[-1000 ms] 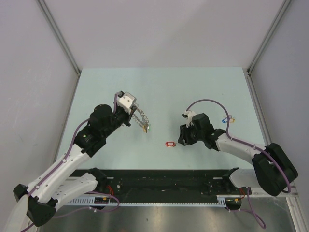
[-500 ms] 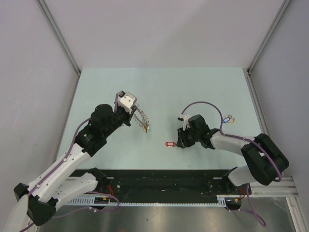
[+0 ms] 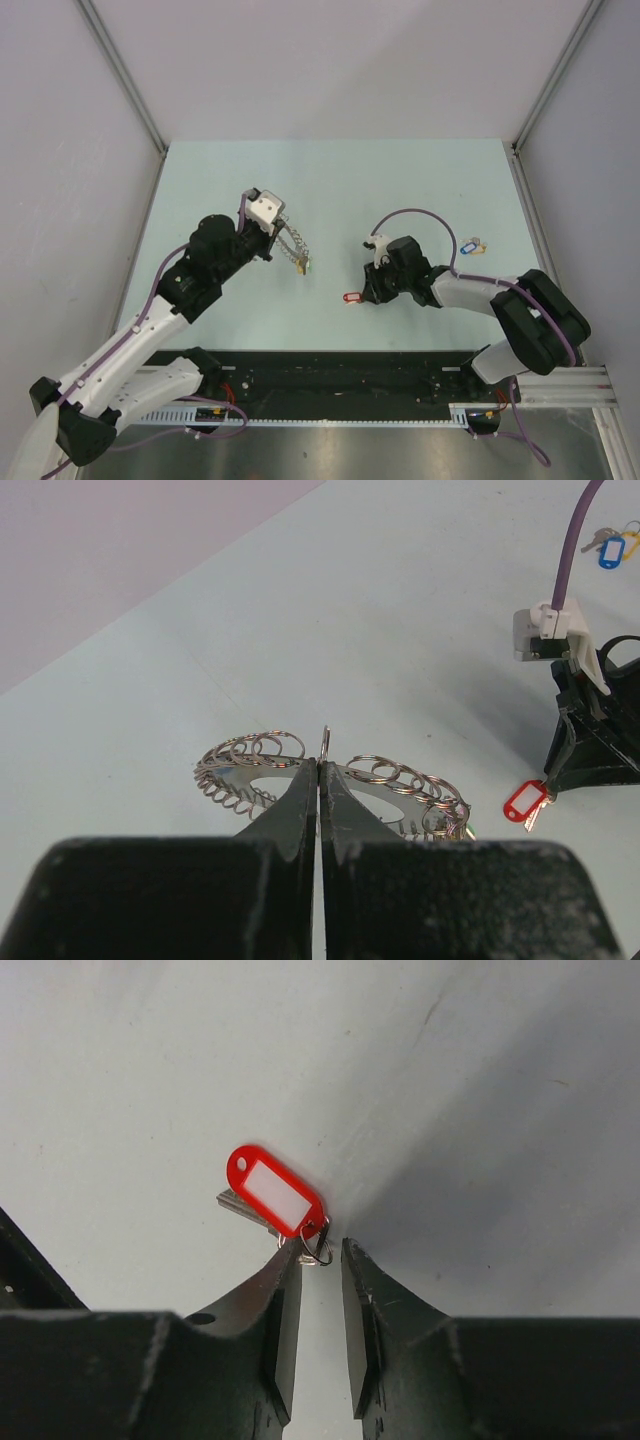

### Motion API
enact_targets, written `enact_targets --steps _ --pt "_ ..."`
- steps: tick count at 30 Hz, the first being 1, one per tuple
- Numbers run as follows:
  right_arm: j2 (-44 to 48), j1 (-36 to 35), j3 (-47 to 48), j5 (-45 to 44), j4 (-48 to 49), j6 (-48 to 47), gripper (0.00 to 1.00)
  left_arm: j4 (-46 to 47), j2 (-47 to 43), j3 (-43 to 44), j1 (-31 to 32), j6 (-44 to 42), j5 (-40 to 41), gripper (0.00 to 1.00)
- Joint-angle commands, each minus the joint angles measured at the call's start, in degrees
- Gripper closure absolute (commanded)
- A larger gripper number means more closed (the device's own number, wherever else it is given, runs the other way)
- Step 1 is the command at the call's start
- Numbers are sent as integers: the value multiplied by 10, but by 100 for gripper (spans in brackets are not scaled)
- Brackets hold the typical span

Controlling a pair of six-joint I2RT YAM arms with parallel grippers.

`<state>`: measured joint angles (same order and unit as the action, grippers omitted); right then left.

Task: Put the keys on the keyring

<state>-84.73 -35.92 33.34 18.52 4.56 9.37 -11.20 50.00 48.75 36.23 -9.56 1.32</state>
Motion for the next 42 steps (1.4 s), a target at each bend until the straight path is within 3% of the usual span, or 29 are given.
enact_targets --steps 1,6,11,16,19,29,40,41,42 --pt "-11 -5 2 0 -20 -10 73 44 -2 6 -3 -12 0 100" --pt "-3 -5 1 6 -25 -11 81 44 0 6 -3 -12 -2 100" --pt "29 -6 19 6 -70 -11 100 43 -1 6 -3 -13 -1 100" --pt "31 -9 70 -5 -141 -13 100 43 -1 6 -3 -14 -1 100" --pt "6 -30 136 -64 -238 -32 100 43 -1 6 -3 -15 0 100" --pt "-134 -60 289 -146 -465 -118 100 40 -4 8 -2 -19 6 100" --pt "-170 -66 312 -151 -501 -146 96 38 -6 8 -3 -20 5 100" --pt "-169 -68 314 -151 -502 -146 93 37 -6 8 -3 -20 6 100" --pt "-167 -69 316 -151 -502 -146 83 38 -6 8 -2 -20 6 100"
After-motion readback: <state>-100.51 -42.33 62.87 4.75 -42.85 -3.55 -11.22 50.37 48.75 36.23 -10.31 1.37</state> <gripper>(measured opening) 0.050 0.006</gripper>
